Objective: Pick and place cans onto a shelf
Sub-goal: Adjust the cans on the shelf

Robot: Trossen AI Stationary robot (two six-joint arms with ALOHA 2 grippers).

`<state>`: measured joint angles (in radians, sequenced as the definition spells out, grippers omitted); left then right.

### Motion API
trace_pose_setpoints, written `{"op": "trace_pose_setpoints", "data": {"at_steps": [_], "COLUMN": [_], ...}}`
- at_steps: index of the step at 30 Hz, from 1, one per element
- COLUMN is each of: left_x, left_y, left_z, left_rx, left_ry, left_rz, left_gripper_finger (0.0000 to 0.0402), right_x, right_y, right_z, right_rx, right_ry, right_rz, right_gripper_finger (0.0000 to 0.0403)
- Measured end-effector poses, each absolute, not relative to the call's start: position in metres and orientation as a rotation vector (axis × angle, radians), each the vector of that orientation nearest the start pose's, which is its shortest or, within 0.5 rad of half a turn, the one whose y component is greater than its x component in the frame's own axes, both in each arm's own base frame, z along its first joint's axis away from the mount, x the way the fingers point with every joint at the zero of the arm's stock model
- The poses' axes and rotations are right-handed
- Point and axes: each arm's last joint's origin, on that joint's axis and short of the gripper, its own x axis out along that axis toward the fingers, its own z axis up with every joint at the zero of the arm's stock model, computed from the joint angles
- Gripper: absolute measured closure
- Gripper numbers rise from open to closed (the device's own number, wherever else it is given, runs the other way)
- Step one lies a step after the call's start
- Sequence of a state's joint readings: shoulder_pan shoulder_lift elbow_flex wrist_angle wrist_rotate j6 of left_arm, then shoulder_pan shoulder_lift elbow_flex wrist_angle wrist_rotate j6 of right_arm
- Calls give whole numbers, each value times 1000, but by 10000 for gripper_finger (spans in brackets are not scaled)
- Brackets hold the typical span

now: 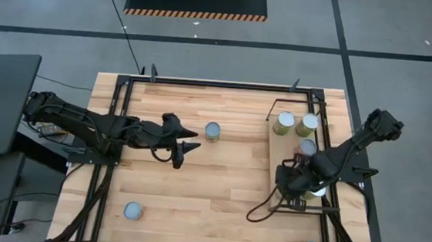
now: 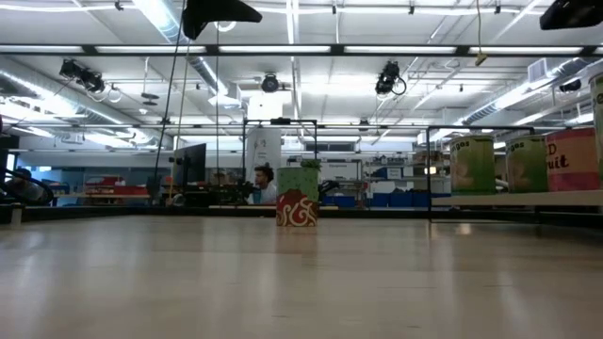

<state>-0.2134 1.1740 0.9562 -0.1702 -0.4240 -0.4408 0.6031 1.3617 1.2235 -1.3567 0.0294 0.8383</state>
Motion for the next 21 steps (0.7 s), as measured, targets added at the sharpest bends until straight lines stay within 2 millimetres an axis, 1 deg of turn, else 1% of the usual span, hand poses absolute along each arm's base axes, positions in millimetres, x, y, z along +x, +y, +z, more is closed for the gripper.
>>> {"op": "trace_pose_setpoints", "data": {"at_steps": [3,7,9,12,17,21], "left_x": [254,254,254,254,254,254], "left_y": [-43,-43,-43,-43,-43,-43], "left_z": [317,317,317,317,316,316], "left_rx": [-312,-313,-313,-312,-311,-308], "left_ry": [319,319,318,320,324,329], "left_rz": [282,282,282,282,283,284], "left_gripper_finger": [210,210,210,210,210,210], "right_x": [182,183,184,184,181,174], "right_y": [124,125,129,135,138,134], "right_z": [286,278,271,266,266,269], "right_rx": [173,172,185,190,185,200], "right_ry": [1453,1444,1422,1388,1405,1438], "right_rz": [-194,-177,-157,-121,-103,-117], "right_gripper_finger": [402,402,402,402,401,401]}}
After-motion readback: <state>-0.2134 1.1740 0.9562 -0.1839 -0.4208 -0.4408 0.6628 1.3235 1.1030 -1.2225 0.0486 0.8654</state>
